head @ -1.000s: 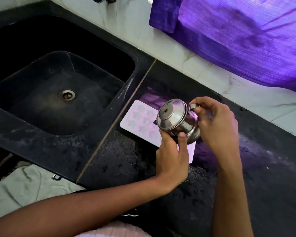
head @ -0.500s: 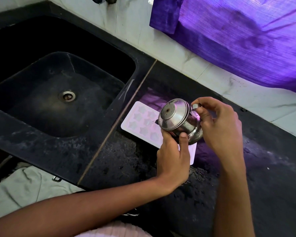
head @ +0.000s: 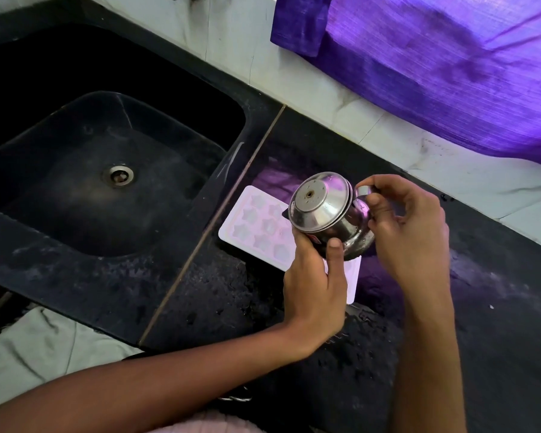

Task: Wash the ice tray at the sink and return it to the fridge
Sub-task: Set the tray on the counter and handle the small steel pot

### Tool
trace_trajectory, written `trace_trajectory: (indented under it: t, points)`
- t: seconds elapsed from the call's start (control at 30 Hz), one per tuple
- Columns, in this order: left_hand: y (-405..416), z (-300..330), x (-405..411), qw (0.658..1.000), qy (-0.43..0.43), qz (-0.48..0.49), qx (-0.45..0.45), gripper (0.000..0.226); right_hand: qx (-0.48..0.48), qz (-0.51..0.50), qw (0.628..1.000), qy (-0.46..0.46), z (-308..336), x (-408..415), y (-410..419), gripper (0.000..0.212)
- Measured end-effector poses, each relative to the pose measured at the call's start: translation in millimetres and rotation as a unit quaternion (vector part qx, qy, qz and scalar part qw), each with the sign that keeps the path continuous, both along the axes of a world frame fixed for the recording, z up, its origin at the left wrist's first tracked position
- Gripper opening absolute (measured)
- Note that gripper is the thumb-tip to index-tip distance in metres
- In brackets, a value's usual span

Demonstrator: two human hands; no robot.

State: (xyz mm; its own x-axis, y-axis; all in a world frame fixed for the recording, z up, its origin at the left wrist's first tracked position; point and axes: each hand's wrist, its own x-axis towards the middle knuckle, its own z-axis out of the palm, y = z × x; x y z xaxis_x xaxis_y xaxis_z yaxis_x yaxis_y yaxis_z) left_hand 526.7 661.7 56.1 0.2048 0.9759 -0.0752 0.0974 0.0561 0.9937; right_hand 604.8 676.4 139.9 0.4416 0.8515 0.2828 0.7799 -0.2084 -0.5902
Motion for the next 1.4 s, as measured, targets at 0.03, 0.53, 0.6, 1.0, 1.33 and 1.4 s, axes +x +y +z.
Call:
trace_trajectory:
  t: [0.03,0.53,0.6,1.0,1.33,1.4]
  points:
    - [2,1,0,1.0,0.001,0.002,0.0,0.065,0.003,0.001,1.0,0.006,0,0,1,0.021]
    - [44,-6,0,0.999,-0.006,0.033,-0.032,0.059,-0.018,0.023,0.998,0.047,-9,10,41,0.014]
    - [47,-7,1,0.999,-0.005,0.036,-0.036,0.058,-0.027,0.018,0.998,0.045,-11,12,47,0.013]
    - [57,-14,4,0.998,0.005,0.029,-0.063,0.051,-0.05,0.028,0.998,0.033,-15,15,60,0.014]
    - [58,-14,5,0.998,0.0,0.03,-0.055,0.052,-0.046,0.032,0.998,0.028,-16,16,62,0.014]
    - [57,-14,5,0.998,-0.001,0.03,-0.054,0.054,-0.043,0.034,0.998,0.029,-16,17,61,0.014]
